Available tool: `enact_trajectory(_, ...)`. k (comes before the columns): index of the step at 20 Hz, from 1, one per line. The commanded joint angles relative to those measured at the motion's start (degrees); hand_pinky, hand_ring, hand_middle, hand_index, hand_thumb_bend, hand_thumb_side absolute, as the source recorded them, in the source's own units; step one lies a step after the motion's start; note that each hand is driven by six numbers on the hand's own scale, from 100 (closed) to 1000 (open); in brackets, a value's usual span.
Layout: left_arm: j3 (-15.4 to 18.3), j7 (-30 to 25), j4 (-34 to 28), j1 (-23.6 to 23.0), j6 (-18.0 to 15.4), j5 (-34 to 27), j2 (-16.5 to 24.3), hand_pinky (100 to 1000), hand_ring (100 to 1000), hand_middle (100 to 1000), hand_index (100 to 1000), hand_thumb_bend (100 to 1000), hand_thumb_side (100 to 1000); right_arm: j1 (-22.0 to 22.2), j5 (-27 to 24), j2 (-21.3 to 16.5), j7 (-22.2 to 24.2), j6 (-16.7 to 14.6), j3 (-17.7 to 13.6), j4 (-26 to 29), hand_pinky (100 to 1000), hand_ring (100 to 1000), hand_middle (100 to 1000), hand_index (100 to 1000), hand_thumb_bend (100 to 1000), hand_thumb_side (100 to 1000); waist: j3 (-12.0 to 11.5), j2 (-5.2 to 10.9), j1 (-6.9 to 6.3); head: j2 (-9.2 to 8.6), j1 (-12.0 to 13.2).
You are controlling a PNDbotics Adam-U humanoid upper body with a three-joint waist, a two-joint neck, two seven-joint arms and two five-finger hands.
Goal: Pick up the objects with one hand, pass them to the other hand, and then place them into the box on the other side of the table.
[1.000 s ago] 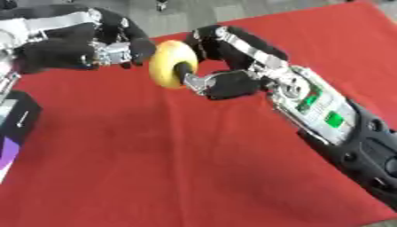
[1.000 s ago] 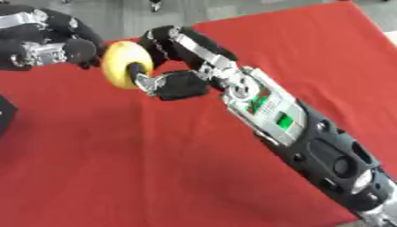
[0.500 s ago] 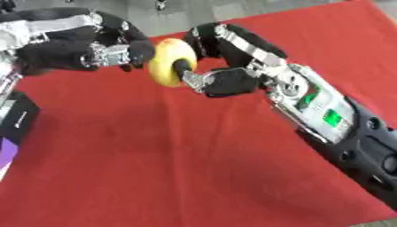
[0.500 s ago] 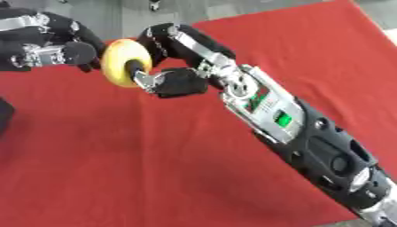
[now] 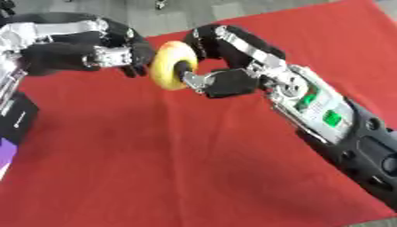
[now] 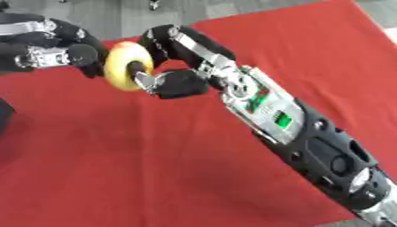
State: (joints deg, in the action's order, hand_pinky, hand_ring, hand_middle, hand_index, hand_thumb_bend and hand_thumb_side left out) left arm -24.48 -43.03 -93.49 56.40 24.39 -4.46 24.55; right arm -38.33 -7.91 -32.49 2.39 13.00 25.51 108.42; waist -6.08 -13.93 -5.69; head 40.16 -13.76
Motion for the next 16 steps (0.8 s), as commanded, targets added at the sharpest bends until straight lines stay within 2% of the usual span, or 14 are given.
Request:
enact_trajectory(1,1.06,-1.58,-0.18,0.72,-0.33,-1.30,0.06,791,738,706,769,247,754,-1.36,-0.04,-1.14,0.18,0.02,-0.75,0.99,680,603,429,592,100,188,-0.14,-0.14,-0.47,-0.35,-0.07)
enact_trajectory(5,1.68,-3.13,0.60,0.28,-2.52,-4.28,0.12,804,745,715,778,364,820,-1.36,0.09,-1.48,0.25,-0.03,-0.64,1.13,680,602,429,592,100,184,-0.20,-0.17,-0.41,-0.48,-0.14)
enact_trajectory(9,1.98,-3.70,1.17,0.13,-4.02,-5.60,0.19,804,745,714,778,374,835,-1.27,0.24,-1.61,0.30,-0.06,-0.57,1.28,678,601,428,591,100,183,-0.20,-0.23,-0.33,-0.43,-0.19)
enact_trajectory(16,1.68,-3.76,1.71,0.46,-4.19,-4.51,0.03,799,745,715,779,406,852,-1.07,0.00,-1.69,0.24,0.12,-0.57,1.46,675,599,426,590,100,187,-0.17,-0.27,-0.34,-0.41,-0.23)
